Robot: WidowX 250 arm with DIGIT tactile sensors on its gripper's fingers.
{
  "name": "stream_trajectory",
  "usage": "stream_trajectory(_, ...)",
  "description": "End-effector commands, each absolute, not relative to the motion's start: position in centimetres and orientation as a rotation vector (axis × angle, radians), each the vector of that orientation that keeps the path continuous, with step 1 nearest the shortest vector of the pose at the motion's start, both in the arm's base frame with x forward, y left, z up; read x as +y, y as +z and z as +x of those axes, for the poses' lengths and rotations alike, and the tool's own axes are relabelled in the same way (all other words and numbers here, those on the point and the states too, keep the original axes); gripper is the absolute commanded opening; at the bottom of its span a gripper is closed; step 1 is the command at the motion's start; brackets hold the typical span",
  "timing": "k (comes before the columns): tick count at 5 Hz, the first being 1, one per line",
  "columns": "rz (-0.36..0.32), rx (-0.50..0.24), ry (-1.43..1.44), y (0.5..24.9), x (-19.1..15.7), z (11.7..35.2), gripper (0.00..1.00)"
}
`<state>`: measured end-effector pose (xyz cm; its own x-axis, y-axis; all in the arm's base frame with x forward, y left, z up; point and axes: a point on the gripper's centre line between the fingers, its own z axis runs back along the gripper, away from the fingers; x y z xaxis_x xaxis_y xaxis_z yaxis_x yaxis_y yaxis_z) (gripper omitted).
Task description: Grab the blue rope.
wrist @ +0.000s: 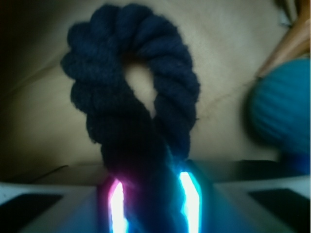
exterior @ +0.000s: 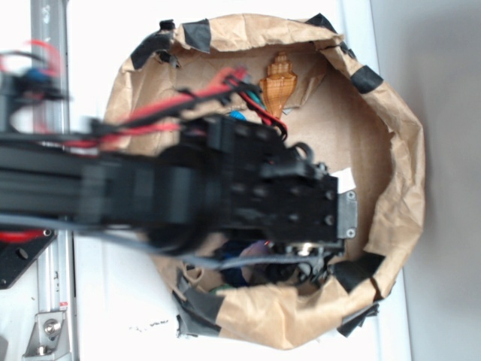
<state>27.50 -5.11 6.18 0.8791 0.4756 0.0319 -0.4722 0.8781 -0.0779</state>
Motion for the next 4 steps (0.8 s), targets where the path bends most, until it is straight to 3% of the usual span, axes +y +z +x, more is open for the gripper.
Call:
stream_trajectory(1, -0.158, -0.093, 0.375, 15.7, -0.2, 27.2, 0.00)
stream_trajectory(2, -0.071, -0.079, 0.339, 17.9, 1.3, 25.5, 0.00)
stream_trajectory(3, 0.003, -0.121, 0.311, 18.3, 1.8, 24.8, 0.00)
stream_trajectory(4, 0.006, -0.111, 0.319, 18.2, 1.9, 25.1, 0.00)
